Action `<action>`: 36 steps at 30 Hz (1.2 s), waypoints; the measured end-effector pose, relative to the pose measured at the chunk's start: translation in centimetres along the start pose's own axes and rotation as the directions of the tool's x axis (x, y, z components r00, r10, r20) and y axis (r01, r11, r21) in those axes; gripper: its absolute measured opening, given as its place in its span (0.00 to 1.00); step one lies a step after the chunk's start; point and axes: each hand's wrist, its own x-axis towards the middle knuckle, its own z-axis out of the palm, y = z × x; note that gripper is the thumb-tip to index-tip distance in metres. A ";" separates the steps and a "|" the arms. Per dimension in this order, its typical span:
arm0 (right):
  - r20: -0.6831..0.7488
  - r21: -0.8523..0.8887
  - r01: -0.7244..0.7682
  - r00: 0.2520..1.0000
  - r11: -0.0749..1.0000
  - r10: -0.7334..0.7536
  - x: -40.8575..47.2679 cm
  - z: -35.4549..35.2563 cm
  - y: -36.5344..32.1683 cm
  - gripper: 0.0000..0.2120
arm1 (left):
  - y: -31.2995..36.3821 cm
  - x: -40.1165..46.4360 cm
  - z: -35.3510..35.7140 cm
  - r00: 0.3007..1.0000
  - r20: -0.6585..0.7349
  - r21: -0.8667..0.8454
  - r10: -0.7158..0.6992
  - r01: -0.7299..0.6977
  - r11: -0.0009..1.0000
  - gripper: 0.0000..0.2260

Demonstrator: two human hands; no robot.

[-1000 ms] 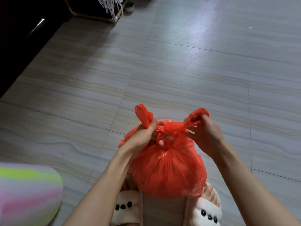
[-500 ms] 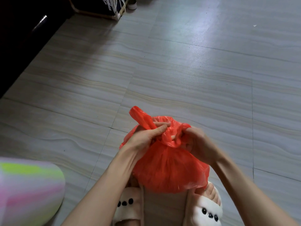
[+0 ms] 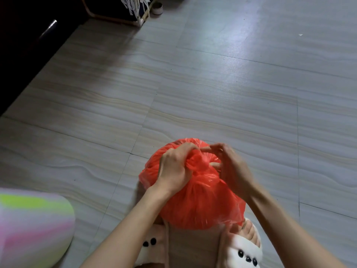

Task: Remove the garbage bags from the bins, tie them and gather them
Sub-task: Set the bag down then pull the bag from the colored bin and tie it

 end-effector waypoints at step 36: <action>0.085 -0.352 -0.044 0.993 0.935 0.078 0.4 0.8 1.1 0.06 | -0.4 -1.1 -0.8 0.990 -0.129 -0.124 -0.060 0.044 0.991 0.05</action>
